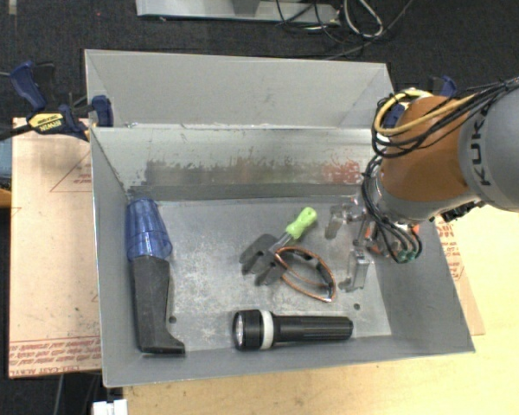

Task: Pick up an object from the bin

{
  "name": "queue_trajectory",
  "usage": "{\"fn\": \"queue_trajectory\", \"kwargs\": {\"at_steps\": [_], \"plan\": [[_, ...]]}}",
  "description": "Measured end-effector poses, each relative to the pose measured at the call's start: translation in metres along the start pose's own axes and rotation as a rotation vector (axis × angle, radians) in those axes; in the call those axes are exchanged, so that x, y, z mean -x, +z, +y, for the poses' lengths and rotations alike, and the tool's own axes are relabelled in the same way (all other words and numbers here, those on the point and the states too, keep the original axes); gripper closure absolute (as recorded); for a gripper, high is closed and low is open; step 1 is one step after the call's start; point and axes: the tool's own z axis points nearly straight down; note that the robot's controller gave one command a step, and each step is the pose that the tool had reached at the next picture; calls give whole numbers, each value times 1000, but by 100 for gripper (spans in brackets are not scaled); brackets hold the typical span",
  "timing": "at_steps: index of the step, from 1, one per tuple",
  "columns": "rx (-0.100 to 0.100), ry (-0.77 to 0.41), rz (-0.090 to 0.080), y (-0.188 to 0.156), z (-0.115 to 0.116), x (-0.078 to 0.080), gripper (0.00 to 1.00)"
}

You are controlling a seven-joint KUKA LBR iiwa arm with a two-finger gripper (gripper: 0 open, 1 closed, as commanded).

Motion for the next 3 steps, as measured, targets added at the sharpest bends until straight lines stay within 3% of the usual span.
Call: {"fn": "queue_trajectory", "kwargs": {"at_steps": [1,2,3], "plan": [[-1,-3,-7,-4,0,2,0],[2,-173,-9,57,62,72,0],[-2,-199,-13,0,47,73,0]]}}
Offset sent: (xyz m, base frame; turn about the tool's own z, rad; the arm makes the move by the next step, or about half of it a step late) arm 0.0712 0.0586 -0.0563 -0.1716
